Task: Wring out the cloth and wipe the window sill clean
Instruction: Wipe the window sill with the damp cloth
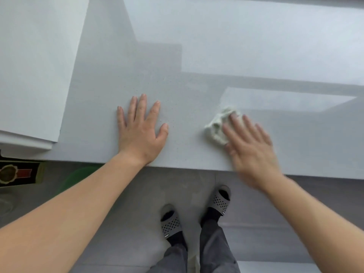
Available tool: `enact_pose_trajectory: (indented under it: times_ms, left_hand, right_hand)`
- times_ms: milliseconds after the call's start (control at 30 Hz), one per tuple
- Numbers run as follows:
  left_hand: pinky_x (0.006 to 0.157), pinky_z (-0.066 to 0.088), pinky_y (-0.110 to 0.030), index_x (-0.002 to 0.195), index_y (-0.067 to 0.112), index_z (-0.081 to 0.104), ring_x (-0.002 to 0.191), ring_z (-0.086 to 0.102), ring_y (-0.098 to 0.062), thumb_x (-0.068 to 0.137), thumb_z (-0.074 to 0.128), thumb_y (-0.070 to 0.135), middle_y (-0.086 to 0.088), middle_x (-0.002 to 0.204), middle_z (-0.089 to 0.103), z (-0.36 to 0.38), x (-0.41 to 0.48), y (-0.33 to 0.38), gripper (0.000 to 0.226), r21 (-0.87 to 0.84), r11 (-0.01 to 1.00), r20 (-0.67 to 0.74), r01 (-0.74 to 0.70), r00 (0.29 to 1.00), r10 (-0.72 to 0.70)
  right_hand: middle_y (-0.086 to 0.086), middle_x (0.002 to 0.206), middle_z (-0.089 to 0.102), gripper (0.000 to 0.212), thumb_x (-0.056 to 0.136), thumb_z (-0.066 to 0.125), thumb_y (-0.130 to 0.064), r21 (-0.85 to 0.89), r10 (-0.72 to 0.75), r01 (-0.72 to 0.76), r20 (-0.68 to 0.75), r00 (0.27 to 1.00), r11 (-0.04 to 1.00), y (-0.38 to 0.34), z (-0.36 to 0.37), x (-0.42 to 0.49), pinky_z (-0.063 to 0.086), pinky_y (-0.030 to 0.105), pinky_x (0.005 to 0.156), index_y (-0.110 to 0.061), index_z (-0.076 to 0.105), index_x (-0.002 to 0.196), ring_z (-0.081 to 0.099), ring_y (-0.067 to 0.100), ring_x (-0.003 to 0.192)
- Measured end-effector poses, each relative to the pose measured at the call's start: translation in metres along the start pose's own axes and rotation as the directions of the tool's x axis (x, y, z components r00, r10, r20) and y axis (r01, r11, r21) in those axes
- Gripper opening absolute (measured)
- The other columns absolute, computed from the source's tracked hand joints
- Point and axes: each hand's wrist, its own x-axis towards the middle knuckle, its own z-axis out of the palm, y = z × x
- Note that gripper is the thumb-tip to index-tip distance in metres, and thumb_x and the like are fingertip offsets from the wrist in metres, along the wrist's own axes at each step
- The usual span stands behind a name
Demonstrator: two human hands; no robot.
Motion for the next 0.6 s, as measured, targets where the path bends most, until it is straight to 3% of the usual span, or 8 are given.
enact_pose_trajectory:
  times_ms: [100, 167, 267, 333, 367, 467, 533, 600]
  left_hand:
    - [0.12, -0.014, -0.053, 0.154, 0.025, 0.027, 0.153, -0.004, -0.024, 0.096, 0.031, 0.046, -0.007, 0.167, 0.006, -0.002, 0.002, 0.013, 0.062, -0.05, 0.999, -0.087, 0.007, 0.996, -0.011]
    - [0.121, -0.012, -0.051, 0.153, 0.023, 0.031, 0.154, -0.001, -0.025, 0.095, 0.033, 0.042, -0.007, 0.167, 0.008, -0.002, 0.01, 0.031, 0.061, -0.116, 0.992, -0.121, -0.053, 0.992, 0.038]
    - [0.122, -0.011, -0.048, 0.155, 0.024, 0.028, 0.154, -0.002, -0.023, 0.094, 0.031, 0.042, -0.006, 0.167, 0.007, -0.001, 0.03, 0.066, 0.064, -0.21, 0.972, -0.085, -0.106, 0.992, 0.09]
    - [0.121, -0.011, -0.049, 0.156, 0.027, 0.023, 0.154, -0.005, -0.021, 0.095, 0.028, 0.044, -0.004, 0.167, 0.005, 0.001, 0.042, 0.082, 0.063, -0.21, 0.974, -0.046, -0.081, 0.996, 0.073]
    - [0.121, -0.01, -0.05, 0.156, 0.029, 0.022, 0.154, -0.005, -0.02, 0.096, 0.026, 0.045, -0.003, 0.168, 0.004, 0.003, 0.046, 0.086, 0.062, -0.184, 0.981, -0.038, -0.056, 0.998, 0.049]
    - [0.122, -0.009, -0.05, 0.157, 0.031, 0.017, 0.153, -0.008, -0.019, 0.099, 0.024, 0.047, 0.0, 0.168, 0.001, 0.008, 0.046, 0.089, 0.061, -0.121, 0.993, -0.045, -0.007, 0.999, 0.002]
    - [0.122, -0.009, -0.049, 0.158, 0.032, 0.011, 0.153, -0.011, -0.02, 0.099, 0.024, 0.049, -0.001, 0.168, -0.004, 0.009, 0.046, 0.091, 0.062, -0.092, 0.996, -0.05, 0.006, 0.999, -0.01]
    - [0.122, -0.009, -0.05, 0.158, 0.033, 0.009, 0.153, -0.014, -0.022, 0.099, 0.022, 0.051, -0.002, 0.167, -0.007, 0.01, 0.047, 0.093, 0.063, -0.042, 0.999, -0.041, 0.01, 0.999, -0.011]
  right_hand:
    - [-0.007, 0.168, 0.005, 0.056, 0.103, 0.02, -0.047, 0.131, 0.392, -0.386, -0.02, 0.92, 0.913, 0.027, -0.01, 0.032, 0.005, 0.043, 0.123, -0.036, 0.016, 0.158, 0.002, 0.021, 0.154]
    - [-0.005, 0.168, 0.004, 0.056, 0.103, 0.018, -0.046, 0.134, 0.442, -0.435, -0.033, 0.896, 0.891, 0.007, -0.009, 0.031, 0.005, 0.044, 0.123, -0.034, 0.014, 0.158, 0.0, 0.024, 0.154]
    - [-0.001, 0.167, 0.012, 0.057, 0.102, 0.028, -0.041, 0.02, 0.101, -0.101, -0.028, 0.994, 0.995, -0.023, 0.001, -0.013, 0.01, 0.048, 0.123, -0.031, 0.019, 0.158, 0.003, 0.026, 0.154]
    - [-0.003, 0.166, 0.015, 0.055, 0.103, 0.027, -0.042, -0.01, -0.092, 0.092, 0.016, 0.996, 0.996, -0.003, -0.001, -0.023, 0.013, 0.048, 0.123, -0.032, 0.025, 0.157, 0.005, 0.024, 0.154]
    - [-0.004, 0.166, 0.014, 0.055, 0.103, 0.025, -0.044, -0.009, -0.103, 0.104, 0.031, 0.994, 0.995, 0.016, -0.004, -0.015, 0.012, 0.048, 0.123, -0.033, 0.024, 0.157, 0.006, 0.023, 0.154]
    - [-0.008, 0.167, 0.003, 0.058, 0.101, 0.016, -0.051, 0.017, 0.174, -0.174, 0.002, 0.985, 0.985, 0.069, -0.016, 0.036, 0.003, 0.044, 0.124, -0.038, 0.012, 0.158, 0.002, 0.021, 0.154]
    - [-0.008, 0.168, -0.002, 0.057, 0.102, 0.013, -0.05, 0.131, 0.46, -0.455, -0.003, 0.888, 0.881, 0.084, -0.023, 0.076, -0.002, 0.044, 0.123, -0.039, 0.007, 0.158, -0.004, 0.02, 0.154]
    - [-0.007, 0.168, -0.004, 0.057, 0.103, 0.013, -0.046, 0.183, 0.57, -0.561, 0.005, 0.821, 0.807, 0.065, -0.025, 0.098, -0.005, 0.046, 0.123, -0.036, 0.007, 0.158, -0.009, 0.022, 0.153]
